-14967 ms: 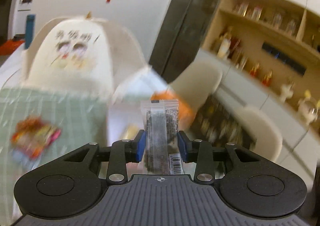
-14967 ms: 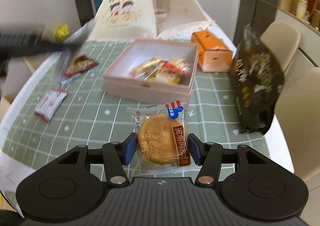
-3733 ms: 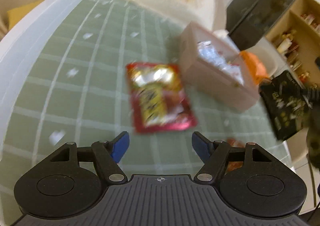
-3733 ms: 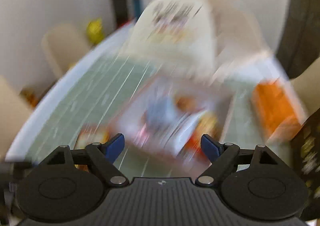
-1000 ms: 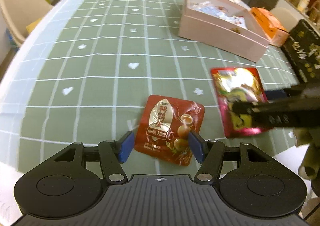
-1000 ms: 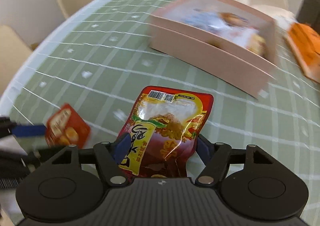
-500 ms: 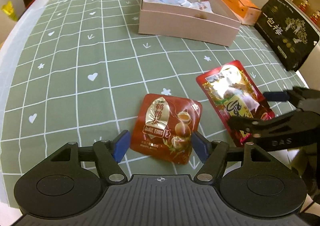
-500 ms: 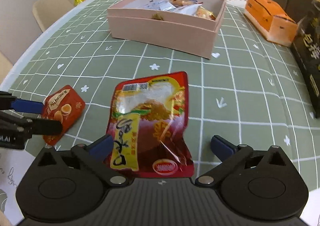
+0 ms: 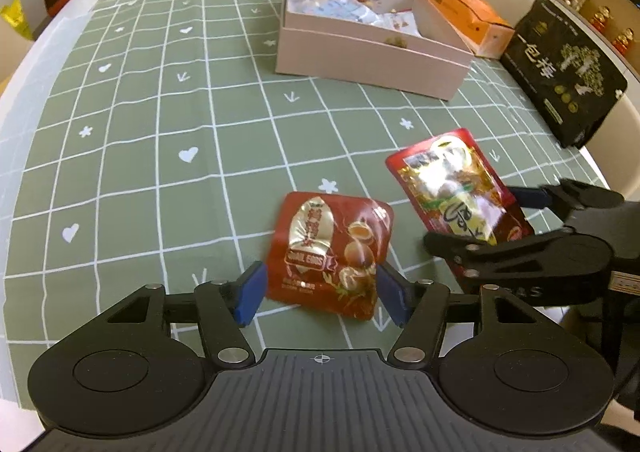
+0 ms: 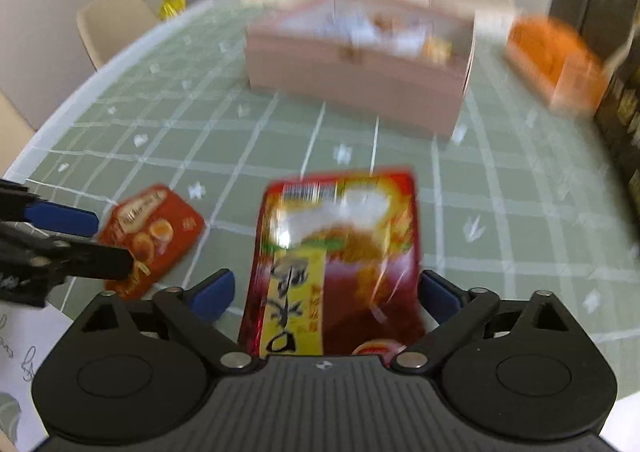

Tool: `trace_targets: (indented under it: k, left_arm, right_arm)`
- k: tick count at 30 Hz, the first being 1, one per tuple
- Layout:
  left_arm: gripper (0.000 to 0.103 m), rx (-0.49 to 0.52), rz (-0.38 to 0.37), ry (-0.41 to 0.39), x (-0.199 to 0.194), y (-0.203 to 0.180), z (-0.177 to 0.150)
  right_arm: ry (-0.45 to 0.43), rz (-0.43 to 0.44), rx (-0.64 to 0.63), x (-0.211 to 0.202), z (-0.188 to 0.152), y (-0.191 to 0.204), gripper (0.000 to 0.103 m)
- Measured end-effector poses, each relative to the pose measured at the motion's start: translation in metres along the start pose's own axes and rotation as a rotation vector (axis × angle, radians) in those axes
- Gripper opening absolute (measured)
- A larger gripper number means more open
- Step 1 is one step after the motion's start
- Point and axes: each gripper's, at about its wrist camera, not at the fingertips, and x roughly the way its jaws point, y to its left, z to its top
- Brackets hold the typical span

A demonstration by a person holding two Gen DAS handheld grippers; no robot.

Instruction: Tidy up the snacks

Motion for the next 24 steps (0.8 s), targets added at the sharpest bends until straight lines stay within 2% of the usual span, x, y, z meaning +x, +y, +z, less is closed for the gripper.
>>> trace_targets:
  k: [6,9,12,17,24]
  left_arm:
    - [0.066,0.016,0.011,-0.003,-0.004,0.002,0.0]
    - [0.066,0.003,0.021,-0.012,-0.007,0.005,0.0]
    - [0.066,-0.014,0.022,-0.009,-0.005,0.008,0.0]
    - [0.064,-0.01,0.017,0.002,-0.004,0.006,-0.002]
    - [0.065,0.028,0.02,0.021,0.005,0.0,0.003]
  right_arm:
    - [-0.012,-0.028,-0.041,0.001,-0.003,0.002,0.098]
    - [-0.074,-0.074,-0.066,-0.013,-0.007,0.003,0.098]
    - [-0.123,-0.062,-0.089,-0.024,-0.01,0.009,0.093]
    - [-0.047,-0.036,-0.071,-0.004,-0.006,0.011,0.091]
    - [-0.047,-0.018,-0.038,-0.001,-0.006,0.008,0.093]
